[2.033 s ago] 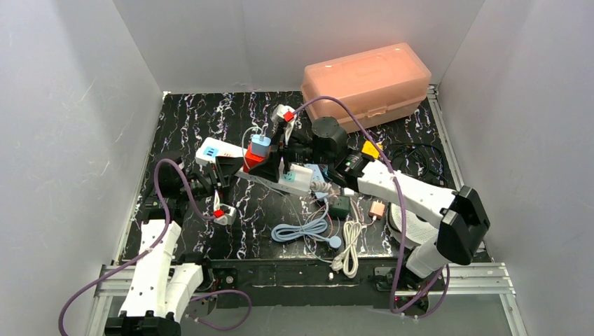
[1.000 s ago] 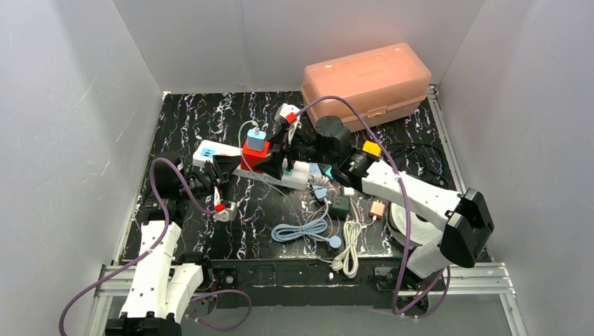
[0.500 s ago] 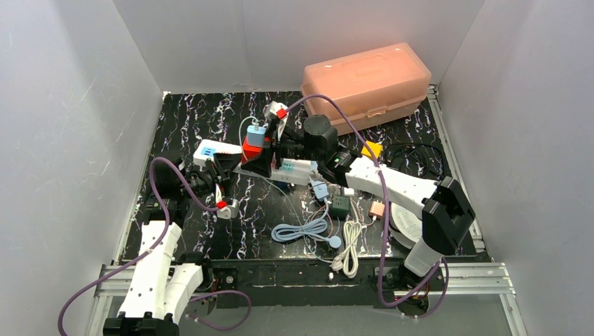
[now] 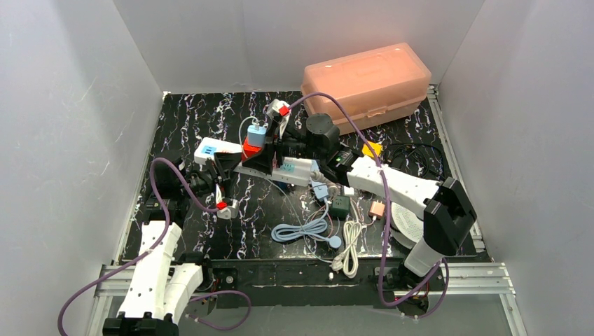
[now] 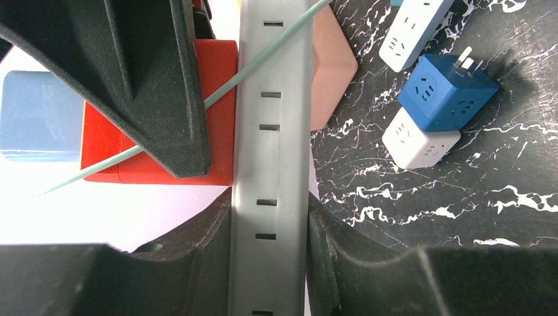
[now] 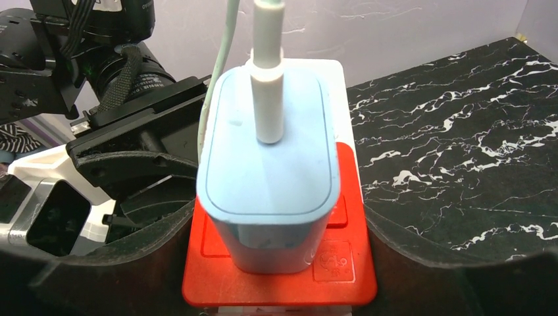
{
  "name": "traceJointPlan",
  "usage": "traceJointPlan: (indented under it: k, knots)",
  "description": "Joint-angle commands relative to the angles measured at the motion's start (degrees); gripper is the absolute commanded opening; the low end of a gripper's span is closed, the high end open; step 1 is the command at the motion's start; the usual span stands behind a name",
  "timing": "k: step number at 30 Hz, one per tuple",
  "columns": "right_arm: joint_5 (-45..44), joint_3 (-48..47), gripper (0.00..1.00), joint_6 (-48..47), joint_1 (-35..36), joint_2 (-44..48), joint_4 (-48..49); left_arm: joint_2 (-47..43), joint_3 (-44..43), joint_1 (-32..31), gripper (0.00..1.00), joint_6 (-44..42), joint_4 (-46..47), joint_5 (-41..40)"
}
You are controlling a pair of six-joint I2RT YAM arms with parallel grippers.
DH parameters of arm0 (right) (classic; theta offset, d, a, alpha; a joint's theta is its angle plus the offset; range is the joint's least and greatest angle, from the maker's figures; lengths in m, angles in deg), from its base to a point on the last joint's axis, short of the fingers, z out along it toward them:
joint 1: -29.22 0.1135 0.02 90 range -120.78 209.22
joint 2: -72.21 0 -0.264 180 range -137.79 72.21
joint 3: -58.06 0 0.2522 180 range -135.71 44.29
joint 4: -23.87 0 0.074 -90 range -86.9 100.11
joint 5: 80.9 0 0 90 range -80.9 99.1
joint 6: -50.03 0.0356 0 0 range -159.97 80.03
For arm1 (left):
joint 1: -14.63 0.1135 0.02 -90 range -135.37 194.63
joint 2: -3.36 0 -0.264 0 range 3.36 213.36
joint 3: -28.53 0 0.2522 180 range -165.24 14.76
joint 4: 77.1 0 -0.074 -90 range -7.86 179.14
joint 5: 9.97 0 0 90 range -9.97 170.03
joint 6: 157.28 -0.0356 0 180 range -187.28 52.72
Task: Pull the plug off the socket
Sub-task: Remove the plug from the socket.
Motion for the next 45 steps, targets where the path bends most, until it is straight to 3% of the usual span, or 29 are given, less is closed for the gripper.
traceJointPlan:
  k: [1, 8, 11, 13, 17, 20, 24, 27, 28, 33, 41, 45]
  knots:
    - [3.5, -1.13, 0.01, 1.28, 1.86, 4.49, 3.06, -0.88, -1.67, -0.66, 0.0, -2.8, 2.82, 6.35]
    - [5.39, -1.93, 0.01, 0.7, 1.02, 7.16, 1.87, -0.82, -2.24, -0.68, 0.0, -7.43, -2.21, 6.96]
    - [4.87, 0.01, 0.01, 3.51, -0.2, 8.21, 5.58, -1.02, -2.55, -0.61, 0.0, -8.35, -4.19, 7.13]
    - [2.76, 0.42, 0.01, 4.2, -0.53, 8.79, 8.7, -1.58, -3.76, -0.61, 0.0, -11.98, -10.57, 7.62]
    - [-1.29, -1.75, 0.01, 0.88, -0.54, 9.3, 10.59, -1.8, -9.1, -0.7, 0.0, -24.69, -36.13, 8.02]
    - [-2.77, -5.27, 0.01, -1.07, -0.81, 8.78, 10.28, -1.87, -8.61, -0.75, 0.0, -27.03, -38.42, 7.4]
    - [-1.2, -6.83, 0.01, 2.15, -3.99, 9.43, 7.81, -2.39, -4.2, -0.71, 0.0, -22.93, -31.55, 3.02]
    - [-1.48, -3.8, 0.01, -0.54, -5.81, 14.84, 2.53, -0.84, 3.34, -0.67, 0.0, -11.44, -9.87, -6.45]
    - [-1.7, -0.97, 0.01, -1.27, -6.36, 17.81, 1.09, 0.08, 4.58, -0.34, 0.0, -12.18, -7.13, -9.78]
    - [-3.67, 10.42, 0.01, -2.9, -6.87, 28.87, -4.11, 2.5, 10.17, 1.15, 0.0, -18.56, -2.62, -21.49]
    - [-4.94, 18.21, 0.01, -1.23, -6.86, 33.58, -5.95, -1.64, 12.29, 1.15, 0.0, 1.01, 11.57, -25.84]
    - [-5.58, 19.7, 0.01, -0.53, -6.87, 33.77, -5.82, -2.97, 14.73, 1.19, 0.0, 1.33, 11.95, -25.9]
